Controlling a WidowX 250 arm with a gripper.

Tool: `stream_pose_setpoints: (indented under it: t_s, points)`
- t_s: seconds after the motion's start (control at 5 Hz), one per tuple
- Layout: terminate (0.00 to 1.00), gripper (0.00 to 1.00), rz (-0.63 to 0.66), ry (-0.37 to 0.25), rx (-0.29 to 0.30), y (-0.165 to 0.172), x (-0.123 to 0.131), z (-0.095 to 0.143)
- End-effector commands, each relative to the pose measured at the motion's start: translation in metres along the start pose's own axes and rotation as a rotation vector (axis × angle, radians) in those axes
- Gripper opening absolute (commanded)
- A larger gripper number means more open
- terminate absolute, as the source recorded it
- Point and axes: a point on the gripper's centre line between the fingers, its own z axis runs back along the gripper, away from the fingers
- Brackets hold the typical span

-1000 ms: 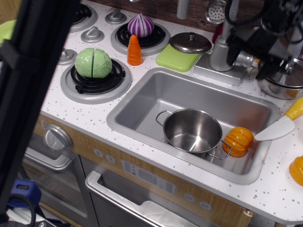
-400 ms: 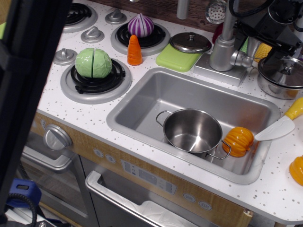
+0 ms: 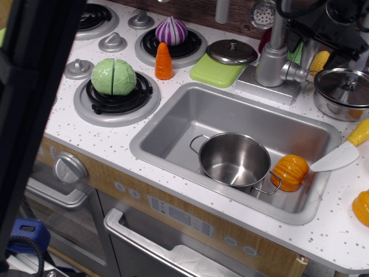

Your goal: Turn lever vertical to front

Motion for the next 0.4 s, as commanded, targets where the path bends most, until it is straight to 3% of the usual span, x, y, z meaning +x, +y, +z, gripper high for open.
stream_pose_setpoints:
  t_s: [0.0,0.2]
  points:
    - [0.0,1.0,0.028,-0.091,-0.002,0.0158,0.0293,0.0197]
    - [0.0,0.0,0.041,-0.098,0.001,0.0164,0.0308,0.0178]
